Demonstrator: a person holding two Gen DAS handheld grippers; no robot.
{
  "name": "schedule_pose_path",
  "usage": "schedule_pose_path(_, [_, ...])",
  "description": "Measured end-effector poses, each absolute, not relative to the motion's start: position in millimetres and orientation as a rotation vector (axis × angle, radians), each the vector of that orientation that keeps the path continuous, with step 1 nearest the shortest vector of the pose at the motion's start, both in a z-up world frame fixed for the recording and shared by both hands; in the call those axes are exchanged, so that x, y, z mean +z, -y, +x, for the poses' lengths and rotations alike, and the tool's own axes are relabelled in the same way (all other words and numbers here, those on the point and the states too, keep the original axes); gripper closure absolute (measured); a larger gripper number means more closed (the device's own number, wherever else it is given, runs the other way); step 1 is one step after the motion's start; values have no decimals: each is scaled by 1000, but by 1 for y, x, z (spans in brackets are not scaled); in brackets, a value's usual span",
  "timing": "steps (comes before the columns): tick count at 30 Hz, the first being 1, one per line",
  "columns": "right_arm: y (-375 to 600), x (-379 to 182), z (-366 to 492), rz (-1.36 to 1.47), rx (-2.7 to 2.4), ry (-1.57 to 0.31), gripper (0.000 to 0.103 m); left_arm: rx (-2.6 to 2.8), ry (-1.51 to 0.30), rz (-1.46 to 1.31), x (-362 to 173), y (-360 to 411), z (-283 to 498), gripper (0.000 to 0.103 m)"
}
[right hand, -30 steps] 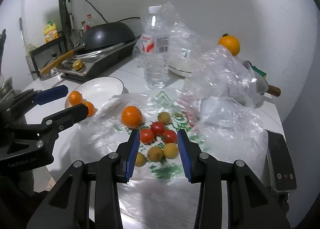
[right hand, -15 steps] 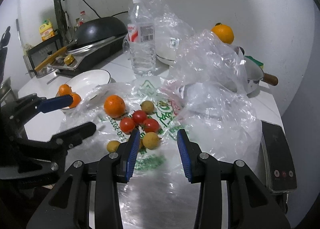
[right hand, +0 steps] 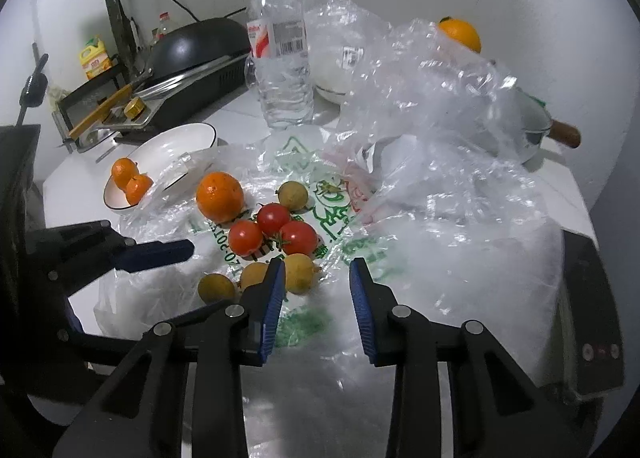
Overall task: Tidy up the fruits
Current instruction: 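Move the right tool to the fruit bag and grasp a yellow-green fruit, then carry the yellow-green fruit with the right tool over the white plate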
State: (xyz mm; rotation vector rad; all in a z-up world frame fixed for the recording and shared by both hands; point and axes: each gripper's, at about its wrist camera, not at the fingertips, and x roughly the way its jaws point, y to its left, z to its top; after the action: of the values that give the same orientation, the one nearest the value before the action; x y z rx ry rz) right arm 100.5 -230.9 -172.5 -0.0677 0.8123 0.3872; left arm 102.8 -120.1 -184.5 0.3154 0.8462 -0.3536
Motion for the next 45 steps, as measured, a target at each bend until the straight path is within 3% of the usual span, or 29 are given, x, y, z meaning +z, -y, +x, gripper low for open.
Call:
schedule_pose_path(3, [226,-175,106,-68,401,-822,68,-365,-862,315,-188,120,106,70])
schedule_pose_path(5, [223,-177,110,-64,415,-830,68,-375,-871,312,-189,119,106,74])
schedule_pose_path(9, [219,-185,116,-58,409,-853,68,-392,-872,306,-190,118,105,75])
schedule_pose_path(15, [214,-195,118,-69,411,-887,78,-414,-854,296,-187,114,102,75])
schedule_pose_path(45, [168,-148,77,-115,311,-750,78,-426,-686,240,-135,42,76,75])
